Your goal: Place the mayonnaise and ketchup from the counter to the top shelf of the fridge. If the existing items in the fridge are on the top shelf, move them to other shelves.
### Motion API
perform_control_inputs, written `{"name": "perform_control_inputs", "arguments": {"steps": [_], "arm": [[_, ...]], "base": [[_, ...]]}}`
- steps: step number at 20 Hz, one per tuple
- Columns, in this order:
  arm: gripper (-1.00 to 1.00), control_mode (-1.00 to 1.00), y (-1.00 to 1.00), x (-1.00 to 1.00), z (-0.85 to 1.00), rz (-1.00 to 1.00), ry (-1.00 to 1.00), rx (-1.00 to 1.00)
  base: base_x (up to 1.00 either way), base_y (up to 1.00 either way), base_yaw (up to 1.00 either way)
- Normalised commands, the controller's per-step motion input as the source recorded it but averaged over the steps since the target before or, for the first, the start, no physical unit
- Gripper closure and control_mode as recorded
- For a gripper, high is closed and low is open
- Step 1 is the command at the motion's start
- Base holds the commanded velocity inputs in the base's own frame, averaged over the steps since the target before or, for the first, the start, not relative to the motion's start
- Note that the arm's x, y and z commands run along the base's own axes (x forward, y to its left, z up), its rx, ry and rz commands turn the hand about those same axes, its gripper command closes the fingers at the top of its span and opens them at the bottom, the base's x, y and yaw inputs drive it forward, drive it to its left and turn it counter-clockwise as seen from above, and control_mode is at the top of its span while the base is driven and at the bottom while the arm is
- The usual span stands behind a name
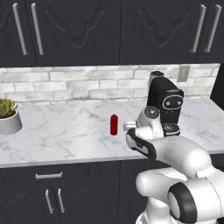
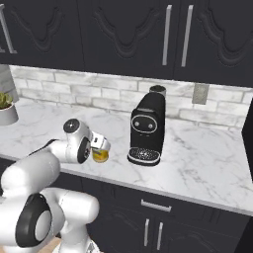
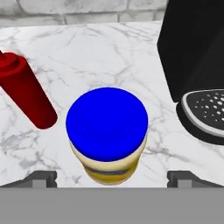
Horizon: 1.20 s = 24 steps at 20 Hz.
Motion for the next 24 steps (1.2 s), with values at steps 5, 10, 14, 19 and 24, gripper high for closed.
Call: {"name": "perform_control_inputs", "arguments": {"steps": [5, 10, 14, 19, 24], "arm": [[-1.00, -1.00, 0.00, 0.25, -0.07, 0.00, -0.02, 0.00], [-1.00, -1.00, 0.00, 0.22, -0.05, 0.00, 0.00, 0.00], [-1.00, -1.00, 0.00, 0.17, -0.05, 0.00, 0.00, 0.00], [-1.00, -1.00, 0.00, 0.13, -0.10, 0.00, 0.00, 0.00], [-1.00, -1.00, 0.00, 0.12, -0.17, 0.00, 0.00, 0.00]], "base": [[0.00, 0.00, 0.00], [0.00, 0.00, 0.00], [0.00, 0.00, 0.00], [0.00, 0.00, 0.00], [0.00, 0.00, 0.00]]}}
